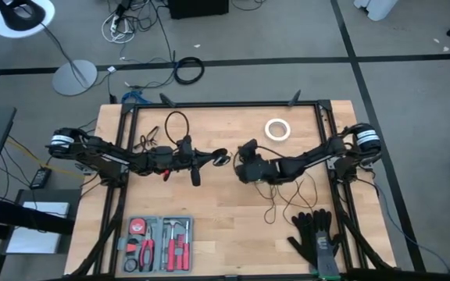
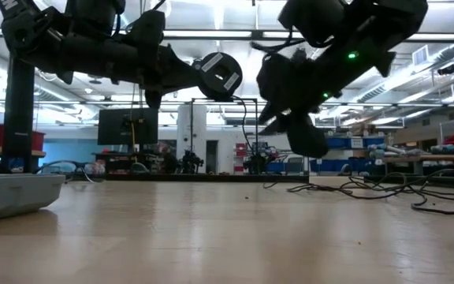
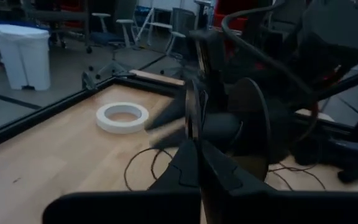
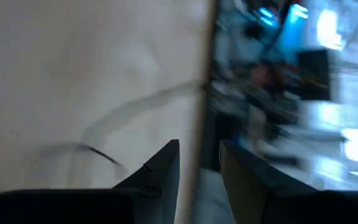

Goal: Coil cords
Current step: Coil the black wire on the black spool

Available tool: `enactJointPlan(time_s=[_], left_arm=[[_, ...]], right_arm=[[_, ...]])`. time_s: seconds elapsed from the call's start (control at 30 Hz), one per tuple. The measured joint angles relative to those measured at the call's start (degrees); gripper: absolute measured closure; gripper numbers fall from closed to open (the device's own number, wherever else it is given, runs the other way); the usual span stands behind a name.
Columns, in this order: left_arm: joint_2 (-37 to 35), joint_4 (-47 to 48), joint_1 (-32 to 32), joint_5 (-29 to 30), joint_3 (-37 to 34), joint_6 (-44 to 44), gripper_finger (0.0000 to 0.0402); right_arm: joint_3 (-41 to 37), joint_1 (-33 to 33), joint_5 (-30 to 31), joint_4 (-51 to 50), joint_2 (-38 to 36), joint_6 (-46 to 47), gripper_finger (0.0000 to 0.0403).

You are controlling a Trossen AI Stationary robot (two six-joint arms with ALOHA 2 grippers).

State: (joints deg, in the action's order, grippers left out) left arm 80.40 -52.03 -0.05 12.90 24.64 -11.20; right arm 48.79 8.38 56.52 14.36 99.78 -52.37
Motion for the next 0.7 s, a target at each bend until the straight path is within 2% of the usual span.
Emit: enactJointPlan(time_s=[0.2, 0.23, 0.3, 0.4, 0.57, 0.63, 0.7], left_arm=[[0.0, 0.8, 0.0, -0.7, 0.0, 0.0, 0.0401], [0.0, 0.8, 0.0, -0.7, 0.0, 0.0, 0.0401], [0.0, 0.7, 0.0, -0.7, 0.0, 0.0, 0.0401], [0.0, 0.6, 0.0, -0.7, 0.0, 0.0, 0.0401], [0.0, 0.9, 0.0, -0.7, -0.1, 0.0, 0.0401], [0.0, 0.9, 0.0, -0.7, -0.1, 0.0, 0.0401], [0.0, 0.9, 0.0, -0.9, -0.1, 0.0, 0.0401]], right_arm=[[0.4, 0.6, 15.9, -0.4, 0.5, -17.8, 0.0289], [0.3, 0.6, 18.7, -0.5, 0.5, -19.9, 0.029], [0.3, 0.6, 20.8, -1.5, 0.4, -20.4, 0.0293], [0.3, 0.6, 21.3, -1.8, 0.5, -19.3, 0.0301], [0.3, 0.2, 21.8, -1.5, 0.5, -11.8, 0.0315], [0.3, -0.1, 20.7, -1.6, 0.5, -6.2, 0.0319], [0.3, -0.3, 18.5, -1.1, 0.5, 3.4, 0.0322]])
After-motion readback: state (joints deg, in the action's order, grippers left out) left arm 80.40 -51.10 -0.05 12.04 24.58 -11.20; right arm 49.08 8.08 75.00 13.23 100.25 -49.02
